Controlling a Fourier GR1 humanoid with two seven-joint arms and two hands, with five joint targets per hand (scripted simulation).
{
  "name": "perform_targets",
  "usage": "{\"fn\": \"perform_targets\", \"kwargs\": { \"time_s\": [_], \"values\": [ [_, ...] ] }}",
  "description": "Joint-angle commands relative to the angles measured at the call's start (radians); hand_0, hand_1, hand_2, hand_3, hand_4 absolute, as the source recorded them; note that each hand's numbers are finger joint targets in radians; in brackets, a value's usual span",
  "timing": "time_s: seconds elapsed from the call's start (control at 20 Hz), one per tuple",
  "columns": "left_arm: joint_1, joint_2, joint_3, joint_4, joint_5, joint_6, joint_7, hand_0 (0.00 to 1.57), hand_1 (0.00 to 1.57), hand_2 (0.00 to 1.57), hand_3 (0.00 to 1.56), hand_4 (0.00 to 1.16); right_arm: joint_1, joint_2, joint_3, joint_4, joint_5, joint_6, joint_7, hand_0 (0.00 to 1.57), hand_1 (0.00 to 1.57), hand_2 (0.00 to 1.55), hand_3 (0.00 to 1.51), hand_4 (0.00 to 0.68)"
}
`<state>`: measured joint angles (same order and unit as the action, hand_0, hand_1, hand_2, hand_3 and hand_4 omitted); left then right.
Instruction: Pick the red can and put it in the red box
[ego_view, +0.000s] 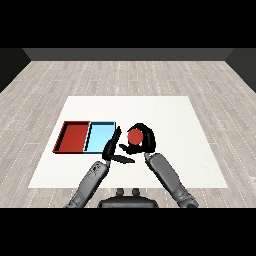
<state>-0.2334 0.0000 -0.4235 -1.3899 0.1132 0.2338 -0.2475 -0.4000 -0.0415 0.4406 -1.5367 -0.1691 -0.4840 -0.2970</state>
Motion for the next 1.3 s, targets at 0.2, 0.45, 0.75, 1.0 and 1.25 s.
{"fn": "perform_targets", "kwargs": {
  "time_s": [0.2,0.45,0.75,1.0,1.25],
  "values": [
    [-0.077,0.0,-0.131,0.085,0.089,0.136,-0.047,0.0,0.0,0.0,0.0,0.0,0.03,0.04,-0.003,0.032,-0.005,0.051,-0.065,1.46,1.46,1.44,1.39,0.671],
    [-0.135,0.0,-0.106,0.199,0.179,0.088,-0.106,0.0,0.0,0.0,0.0,0.0,-0.032,0.041,0.04,0.025,-0.06,0.012,-0.011,1.47,1.47,1.43,1.4,0.644],
    [-0.116,0.0,-0.153,0.086,0.17,0.123,-0.043,0.0,0.0,0.0,0.0,0.0,0.003,0.041,0.047,0.05,-0.111,0.041,-0.12,1.51,1.51,1.45,1.42,0.652],
    [-0.123,0.0,-0.109,0.085,0.167,0.055,-0.034,0.0,0.0,0.0,0.0,0.0,-0.019,0.041,0.127,-0.011,-0.072,-0.068,-0.017,1.52,1.52,1.45,1.41,0.648],
    [-0.13,0.001,-0.134,0.161,0.212,0.139,-0.104,0.0,0.0,0.0,0.0,0.0,-0.022,0.041,0.136,0.027,-0.065,-0.083,-0.064,1.5,1.5,1.46,1.4,0.638]
  ]
}}
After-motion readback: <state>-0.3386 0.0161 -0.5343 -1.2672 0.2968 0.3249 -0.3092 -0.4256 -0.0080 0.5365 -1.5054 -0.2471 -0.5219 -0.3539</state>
